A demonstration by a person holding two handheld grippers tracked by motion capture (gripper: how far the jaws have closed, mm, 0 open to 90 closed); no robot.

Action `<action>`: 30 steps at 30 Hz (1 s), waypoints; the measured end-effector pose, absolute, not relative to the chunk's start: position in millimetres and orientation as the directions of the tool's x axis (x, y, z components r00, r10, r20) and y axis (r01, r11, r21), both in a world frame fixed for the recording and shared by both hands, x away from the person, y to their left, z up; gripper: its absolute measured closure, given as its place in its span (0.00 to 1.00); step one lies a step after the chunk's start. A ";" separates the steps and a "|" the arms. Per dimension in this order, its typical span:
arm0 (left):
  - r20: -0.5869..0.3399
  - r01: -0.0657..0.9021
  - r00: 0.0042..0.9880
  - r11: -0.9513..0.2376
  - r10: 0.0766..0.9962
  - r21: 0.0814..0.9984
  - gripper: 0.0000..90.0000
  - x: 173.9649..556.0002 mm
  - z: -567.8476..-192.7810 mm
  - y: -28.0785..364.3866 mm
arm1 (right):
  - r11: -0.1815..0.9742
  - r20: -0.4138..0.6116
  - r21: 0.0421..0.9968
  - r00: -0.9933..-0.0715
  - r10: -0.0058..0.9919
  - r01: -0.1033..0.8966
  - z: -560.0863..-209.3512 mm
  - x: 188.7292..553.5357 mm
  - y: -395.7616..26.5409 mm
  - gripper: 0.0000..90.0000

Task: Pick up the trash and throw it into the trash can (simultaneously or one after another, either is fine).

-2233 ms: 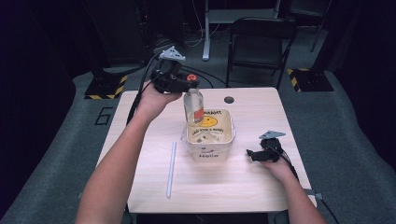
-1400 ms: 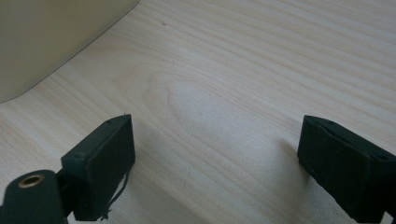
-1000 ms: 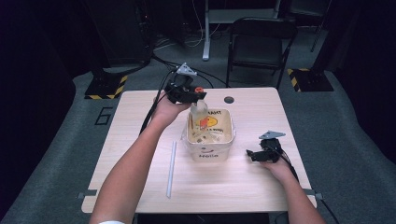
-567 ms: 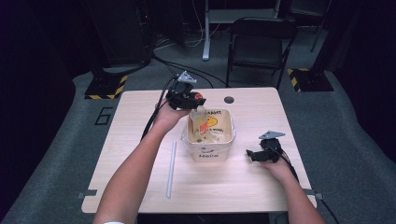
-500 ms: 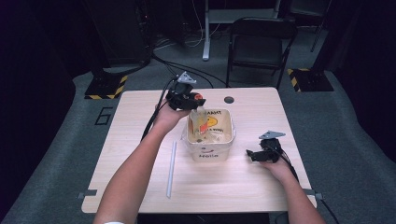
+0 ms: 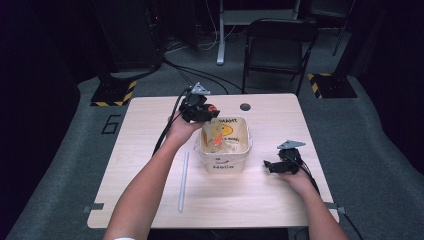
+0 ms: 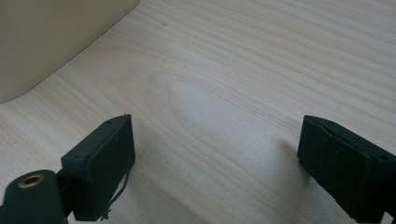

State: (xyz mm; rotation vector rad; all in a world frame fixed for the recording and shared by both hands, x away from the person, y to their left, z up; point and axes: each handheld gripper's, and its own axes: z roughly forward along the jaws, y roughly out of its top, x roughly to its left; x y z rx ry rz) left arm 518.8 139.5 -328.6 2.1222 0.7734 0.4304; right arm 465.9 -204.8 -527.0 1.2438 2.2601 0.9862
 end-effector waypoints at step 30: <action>-0.004 0.405 0.722 -0.417 0.692 0.813 0.63 516.7 -346.7 145.0 | 0.363 0.006 0.731 -0.538 0.843 0.578 -527.1 465.9 -204.8 0.11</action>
